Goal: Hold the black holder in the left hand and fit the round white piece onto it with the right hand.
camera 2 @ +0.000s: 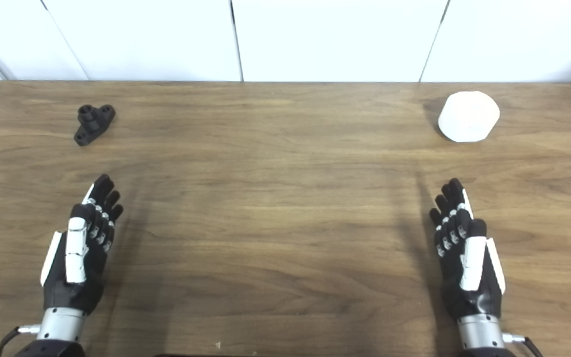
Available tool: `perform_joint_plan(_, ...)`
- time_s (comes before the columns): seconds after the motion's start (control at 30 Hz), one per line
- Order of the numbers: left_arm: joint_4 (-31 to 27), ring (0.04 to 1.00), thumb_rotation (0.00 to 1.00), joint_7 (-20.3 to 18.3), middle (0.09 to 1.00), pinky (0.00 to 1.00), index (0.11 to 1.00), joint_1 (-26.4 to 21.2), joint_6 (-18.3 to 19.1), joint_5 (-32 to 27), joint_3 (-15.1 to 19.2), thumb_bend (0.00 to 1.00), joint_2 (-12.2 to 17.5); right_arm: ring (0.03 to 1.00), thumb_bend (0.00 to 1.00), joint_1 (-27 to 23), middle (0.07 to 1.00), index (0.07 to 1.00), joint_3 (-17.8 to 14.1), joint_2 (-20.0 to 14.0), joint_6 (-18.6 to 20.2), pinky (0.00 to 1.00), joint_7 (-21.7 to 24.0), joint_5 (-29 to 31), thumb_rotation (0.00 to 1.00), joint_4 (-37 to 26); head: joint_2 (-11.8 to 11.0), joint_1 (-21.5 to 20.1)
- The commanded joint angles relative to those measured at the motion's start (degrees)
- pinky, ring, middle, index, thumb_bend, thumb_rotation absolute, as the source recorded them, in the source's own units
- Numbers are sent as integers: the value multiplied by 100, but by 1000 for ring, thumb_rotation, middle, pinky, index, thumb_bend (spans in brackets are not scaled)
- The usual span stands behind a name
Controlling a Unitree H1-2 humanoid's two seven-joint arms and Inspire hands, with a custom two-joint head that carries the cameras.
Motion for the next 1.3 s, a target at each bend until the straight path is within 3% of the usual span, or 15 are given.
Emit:
perform_joint_plan(0.0,-35,1000,1000,3,1000,1000,975,13,-278,80,-8,495,-110,1000,672,-39,1000,1000,-35,143,-241,1000,80,40,1000,-61,-6,13)
perform_joint_plan(0.47,41,1000,999,-15,1000,1000,972,4,-352,212,-71,492,-107,1000,678,-62,1000,1000,-41,97,-402,1000,155,20,1000,112,-101,218)
perform_joint_plan(0.8,273,1000,1000,59,995,1000,966,44,-644,391,-262,445,-267,1000,654,-101,1000,1000,-139,-29,-760,1000,399,127,1000,506,-599,1066)
perform_joint_plan(1.03,344,1000,998,218,1000,1000,975,90,-699,555,-459,434,-404,1000,698,-138,1000,1000,-192,-84,-919,1000,443,16,1000,746,-890,1321)
perform_joint_plan(1.27,554,1000,1000,294,997,1000,970,85,-946,675,-566,454,-366,1000,773,-177,1000,1000,-207,-130,-1000,1000,487,-69,1000,919,-972,1384)
